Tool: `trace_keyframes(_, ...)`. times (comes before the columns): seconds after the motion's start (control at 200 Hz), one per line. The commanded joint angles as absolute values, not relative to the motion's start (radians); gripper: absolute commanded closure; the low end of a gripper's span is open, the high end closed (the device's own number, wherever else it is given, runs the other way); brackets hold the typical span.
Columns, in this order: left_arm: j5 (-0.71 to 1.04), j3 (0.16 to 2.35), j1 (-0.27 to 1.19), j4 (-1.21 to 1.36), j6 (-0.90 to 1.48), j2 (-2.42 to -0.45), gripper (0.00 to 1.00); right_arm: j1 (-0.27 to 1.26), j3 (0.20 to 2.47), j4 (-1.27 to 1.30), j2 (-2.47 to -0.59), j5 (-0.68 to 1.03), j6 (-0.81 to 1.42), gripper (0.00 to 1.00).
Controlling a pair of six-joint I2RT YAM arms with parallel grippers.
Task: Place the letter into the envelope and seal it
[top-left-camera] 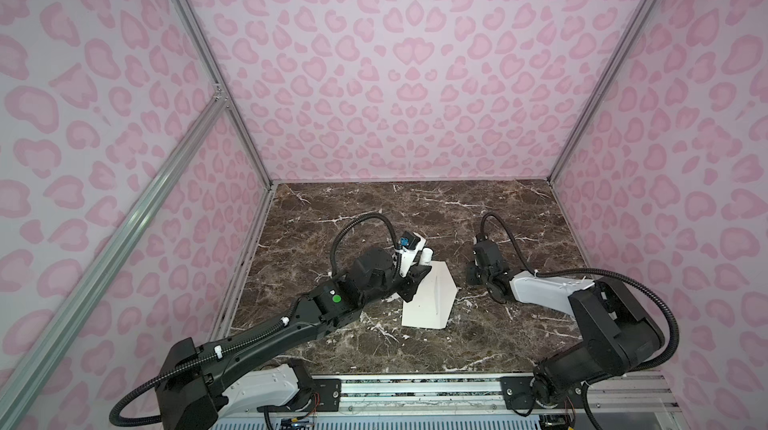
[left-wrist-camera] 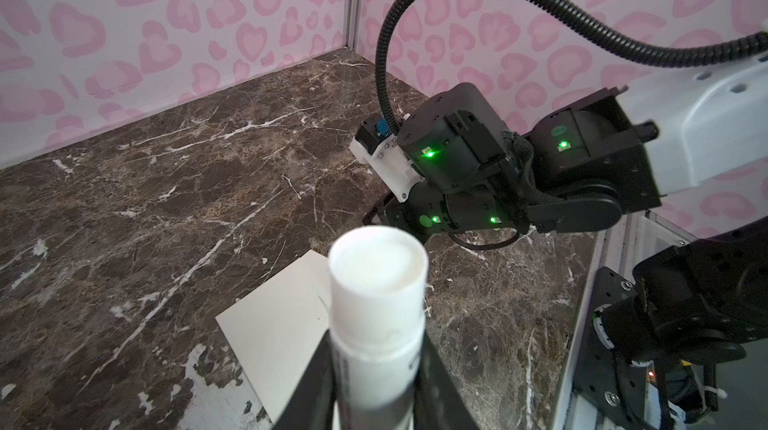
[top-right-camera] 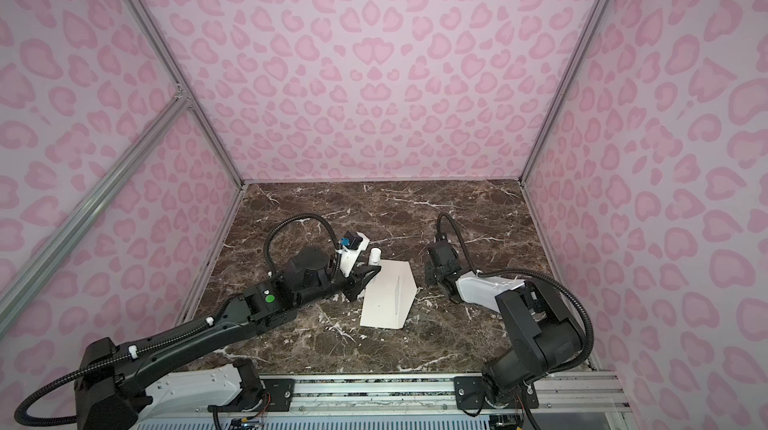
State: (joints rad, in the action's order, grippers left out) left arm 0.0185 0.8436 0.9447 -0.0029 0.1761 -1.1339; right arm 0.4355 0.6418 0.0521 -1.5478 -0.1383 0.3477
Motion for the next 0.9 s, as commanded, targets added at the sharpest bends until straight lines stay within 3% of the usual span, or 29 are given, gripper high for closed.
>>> trace_keyframes(0.0,0.014,0.849,0.945,0.009,0.174,-1.131,0.89,0.436,0.632,0.063,-1.543,-0.152,0.344,0.79)
trace_keyframes(0.895,-0.002,0.847,0.945,-0.009,0.168,-1.117,0.89,0.437,0.614,0.051,-1.519,-0.149,0.353,0.63)
